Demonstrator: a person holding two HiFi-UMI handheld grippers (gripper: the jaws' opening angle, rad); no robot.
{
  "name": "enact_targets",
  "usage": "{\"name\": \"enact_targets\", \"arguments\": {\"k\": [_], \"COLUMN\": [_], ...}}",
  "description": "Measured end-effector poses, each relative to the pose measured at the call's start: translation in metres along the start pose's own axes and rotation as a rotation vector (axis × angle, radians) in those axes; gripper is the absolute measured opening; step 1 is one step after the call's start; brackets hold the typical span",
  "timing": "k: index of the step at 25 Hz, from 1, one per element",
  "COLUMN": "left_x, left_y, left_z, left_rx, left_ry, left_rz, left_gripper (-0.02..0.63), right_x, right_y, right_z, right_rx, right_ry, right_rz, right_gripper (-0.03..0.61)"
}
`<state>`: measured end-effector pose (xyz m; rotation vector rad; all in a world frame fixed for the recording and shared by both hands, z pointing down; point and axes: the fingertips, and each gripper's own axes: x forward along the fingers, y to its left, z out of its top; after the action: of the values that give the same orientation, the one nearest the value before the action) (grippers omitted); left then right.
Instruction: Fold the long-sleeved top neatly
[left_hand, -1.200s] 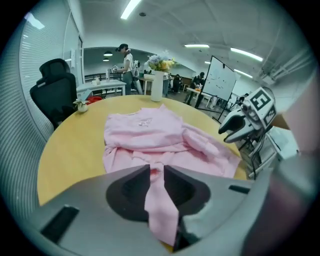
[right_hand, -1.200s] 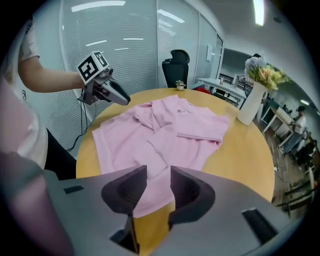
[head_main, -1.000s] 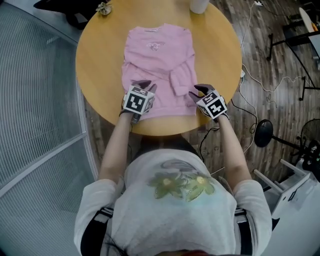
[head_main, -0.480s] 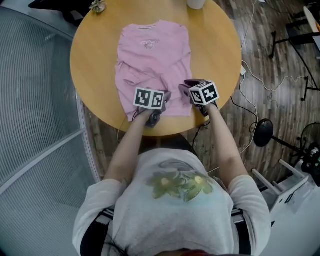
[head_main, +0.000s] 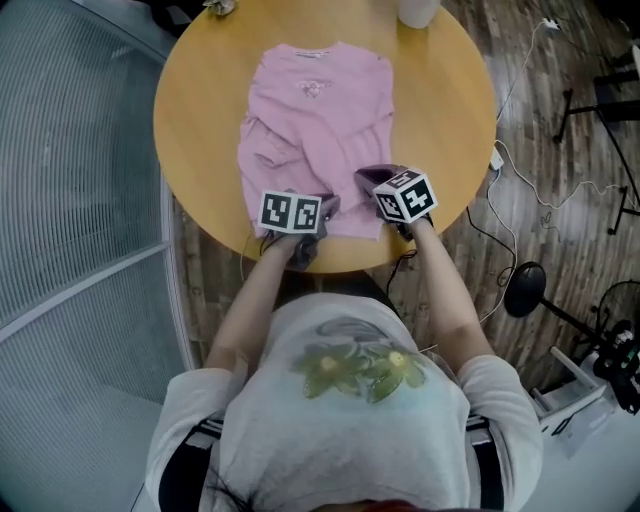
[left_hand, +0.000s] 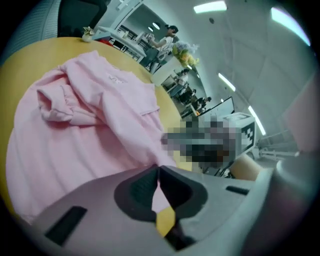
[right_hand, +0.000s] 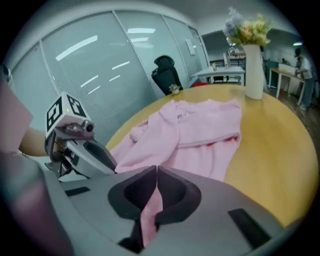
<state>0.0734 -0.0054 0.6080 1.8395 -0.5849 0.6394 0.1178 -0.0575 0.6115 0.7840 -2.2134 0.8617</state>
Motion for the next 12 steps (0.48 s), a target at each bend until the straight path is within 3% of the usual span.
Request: {"name": "enact_targets", "arguments": {"k": [4,6,8,12], "left_x": [-0.046,-0.072,-0.086,-0.087], "left_y": [-0.042,-0.053,-0.050,-0.030], "left_z": [0.055,0.082,0.096,0.093], "left_rx": [0.033,0.031,-0.013,-0.054], "left_ry": [-0.307,-0.453,-0.513,-0.498], "left_rz": [-0.113,-0.161,-0.173,-0.104], "left_gripper": [0.018,0.018,0.018,0.018], "right_x": [-0.065,-0.083,-0.083,-0.066], "right_y": [0.003,0.008,0.012,0.017], "right_z": [0.069,0.095,0.110,0.124], "right_rx": [-0.014,-0.048,-0.076,-0.121], "right_ry": [-0.273,-0.359,-0.380,-0.342], "right_rz": [-0.011,-0.002,0.012,0.016], "right_gripper": [0.025,0.025,0.025,0.025]}}
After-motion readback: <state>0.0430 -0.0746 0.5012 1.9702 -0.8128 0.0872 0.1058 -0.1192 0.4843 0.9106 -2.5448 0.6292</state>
